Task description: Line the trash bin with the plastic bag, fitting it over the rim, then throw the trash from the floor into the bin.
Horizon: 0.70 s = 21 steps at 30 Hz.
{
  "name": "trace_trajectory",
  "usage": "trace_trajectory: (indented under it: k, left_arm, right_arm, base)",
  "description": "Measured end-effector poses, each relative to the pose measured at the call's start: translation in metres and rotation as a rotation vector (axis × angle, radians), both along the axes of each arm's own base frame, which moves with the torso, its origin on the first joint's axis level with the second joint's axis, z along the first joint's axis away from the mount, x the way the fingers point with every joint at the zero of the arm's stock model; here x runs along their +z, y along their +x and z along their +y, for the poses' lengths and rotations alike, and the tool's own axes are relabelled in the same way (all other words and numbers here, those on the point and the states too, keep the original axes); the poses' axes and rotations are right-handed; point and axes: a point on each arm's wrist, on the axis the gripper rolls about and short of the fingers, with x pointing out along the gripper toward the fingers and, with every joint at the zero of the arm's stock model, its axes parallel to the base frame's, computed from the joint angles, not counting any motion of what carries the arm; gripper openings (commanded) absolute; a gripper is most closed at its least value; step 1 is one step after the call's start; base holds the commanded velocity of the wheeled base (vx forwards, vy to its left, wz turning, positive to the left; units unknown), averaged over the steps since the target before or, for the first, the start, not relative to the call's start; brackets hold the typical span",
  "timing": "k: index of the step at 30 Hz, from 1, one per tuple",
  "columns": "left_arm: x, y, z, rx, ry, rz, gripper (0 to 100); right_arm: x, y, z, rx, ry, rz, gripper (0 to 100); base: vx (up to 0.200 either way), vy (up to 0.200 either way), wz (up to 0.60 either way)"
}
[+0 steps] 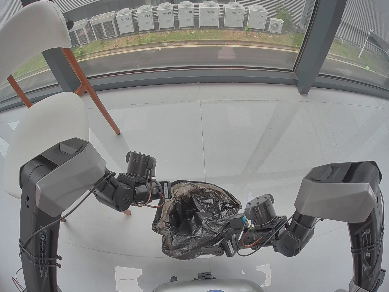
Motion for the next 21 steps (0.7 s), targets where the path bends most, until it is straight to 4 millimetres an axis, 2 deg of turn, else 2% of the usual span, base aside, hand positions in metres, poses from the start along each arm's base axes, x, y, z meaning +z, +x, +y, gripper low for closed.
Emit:
trace_trajectory:
  k: [21]
  left_arm:
    - [0.0,0.0,0.0,0.0,0.0,0.001,0]
  right_arm:
    - [-0.007,0.002,0.016,0.062,0.012,-0.046,100]
  base:
    - [0.0,0.0,0.0]
